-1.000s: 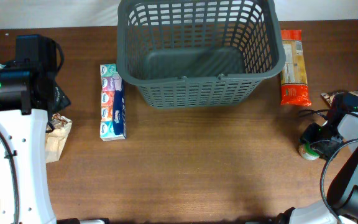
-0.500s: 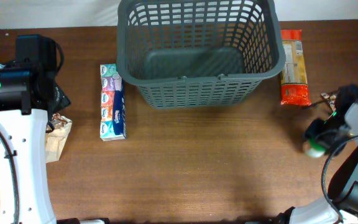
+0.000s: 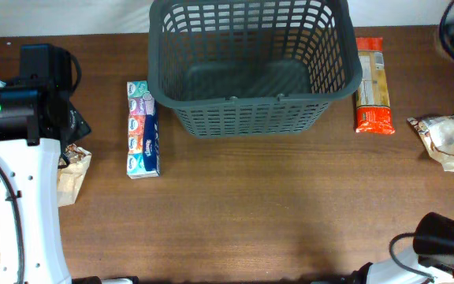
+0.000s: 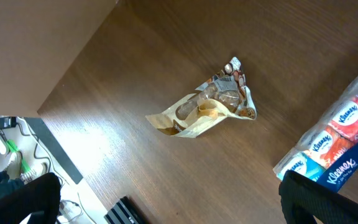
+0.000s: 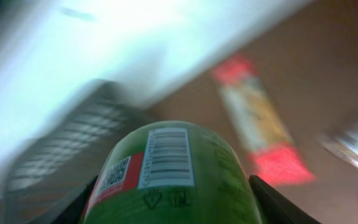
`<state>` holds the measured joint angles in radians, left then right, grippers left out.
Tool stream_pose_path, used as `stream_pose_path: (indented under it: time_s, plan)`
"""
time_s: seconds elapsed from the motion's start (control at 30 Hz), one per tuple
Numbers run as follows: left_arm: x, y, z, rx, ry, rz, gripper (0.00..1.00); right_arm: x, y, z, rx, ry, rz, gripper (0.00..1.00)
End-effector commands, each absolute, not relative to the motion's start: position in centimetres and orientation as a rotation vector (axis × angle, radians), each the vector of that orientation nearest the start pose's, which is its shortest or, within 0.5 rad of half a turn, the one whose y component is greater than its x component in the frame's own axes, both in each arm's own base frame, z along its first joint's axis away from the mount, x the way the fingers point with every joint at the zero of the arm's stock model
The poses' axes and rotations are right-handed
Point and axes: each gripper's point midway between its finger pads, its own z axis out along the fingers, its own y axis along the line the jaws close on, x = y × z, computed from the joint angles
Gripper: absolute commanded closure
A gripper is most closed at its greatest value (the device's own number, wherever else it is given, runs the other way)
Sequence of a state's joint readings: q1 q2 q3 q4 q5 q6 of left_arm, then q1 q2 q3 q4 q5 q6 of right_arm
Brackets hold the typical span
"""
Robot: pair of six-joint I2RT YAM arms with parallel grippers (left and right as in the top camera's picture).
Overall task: Pack container
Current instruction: 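Carry the jar with the right gripper over the basket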
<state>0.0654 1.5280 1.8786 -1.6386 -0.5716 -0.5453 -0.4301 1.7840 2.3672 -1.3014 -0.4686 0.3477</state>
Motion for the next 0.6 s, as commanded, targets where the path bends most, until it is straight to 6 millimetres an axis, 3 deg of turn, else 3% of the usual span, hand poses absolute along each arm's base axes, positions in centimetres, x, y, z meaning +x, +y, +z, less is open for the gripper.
stream_pose_path:
  time_s: [0.0,0.13,0.23,0.33,0.57]
  plan:
    - [27.3,10.9,30.3,-0.91,2.525,0.642,0.0,41.0,-1.3,48.7,0.361,1.995,0.785,0.96]
    - [27.3,10.8,30.2,-0.91,2.53,0.633,0.0,41.5,6.4,52.0,0.107,1.914,0.868,0.96]
    - [27.3,10.8,30.2,-0.91,2.53,0.633,0.0,42.0,11.0,51.4,0.001,1.93,0.871,0.96]
    - [27.3,10.8,30.2,-0.91,2.531,0.633,0.01,43.1,15.6,48.5,-0.092,2.005,0.808,0.96]
    - [26.8,10.7,30.1,-0.908,2.552,0.646,0.0,47.1,20.3,38.9,-0.132,2.227,0.607,0.96]
